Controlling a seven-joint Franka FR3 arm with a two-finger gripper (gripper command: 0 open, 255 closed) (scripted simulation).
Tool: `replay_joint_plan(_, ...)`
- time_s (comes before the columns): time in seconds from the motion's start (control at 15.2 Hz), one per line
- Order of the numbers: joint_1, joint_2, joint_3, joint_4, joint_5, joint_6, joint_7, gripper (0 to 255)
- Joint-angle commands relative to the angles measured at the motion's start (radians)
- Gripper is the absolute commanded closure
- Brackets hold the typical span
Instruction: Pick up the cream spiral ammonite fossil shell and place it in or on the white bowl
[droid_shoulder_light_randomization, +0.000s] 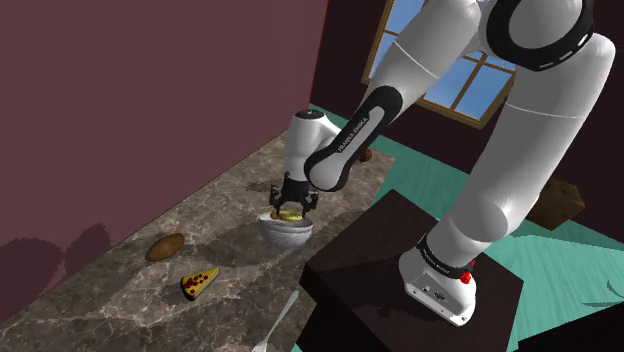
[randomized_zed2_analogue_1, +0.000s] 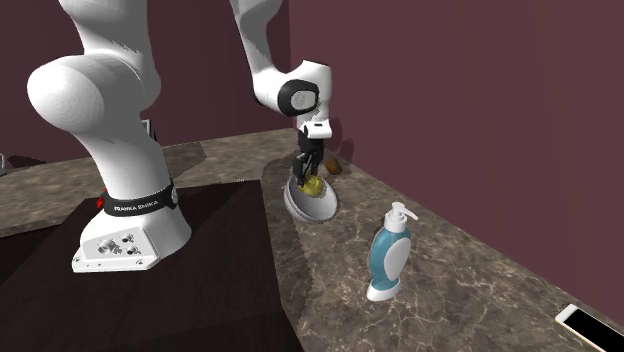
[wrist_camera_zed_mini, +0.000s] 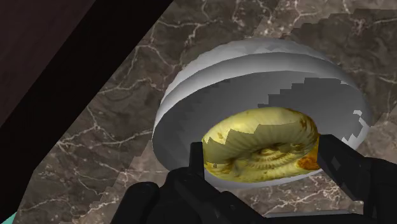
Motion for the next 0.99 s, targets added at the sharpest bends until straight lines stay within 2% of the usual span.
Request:
replay_joint_plan(0.0,0.02,0.039,-0.027,0.004,-0.037,0.029,0.026,255)
replay_joint_plan(0.2,0.047,0.082,-0.063,0.013,-0.075,0.062,0.051,255)
replay_joint_plan(0.33,0.041,0.073,-0.056,0.012,-0.066,0.054,0.044,255)
replay_joint_plan(0.4,0.041,0.073,-0.056,0.012,-0.066,0.054,0.044,0)
replay_joint_plan(0.59,0.058,0.222,-0.087,0.362,0.071,-0.405,0.247,0)
replay_joint_plan(0.79,0.069,0.45,-0.161,0.744,0.179,-0.788,0.475,0)
replay_joint_plan(0.86,0.066,0.525,-0.182,0.857,0.214,-0.889,0.546,0)
replay_joint_plan(0.92,0.066,0.526,-0.18,0.845,0.214,-0.876,0.546,0)
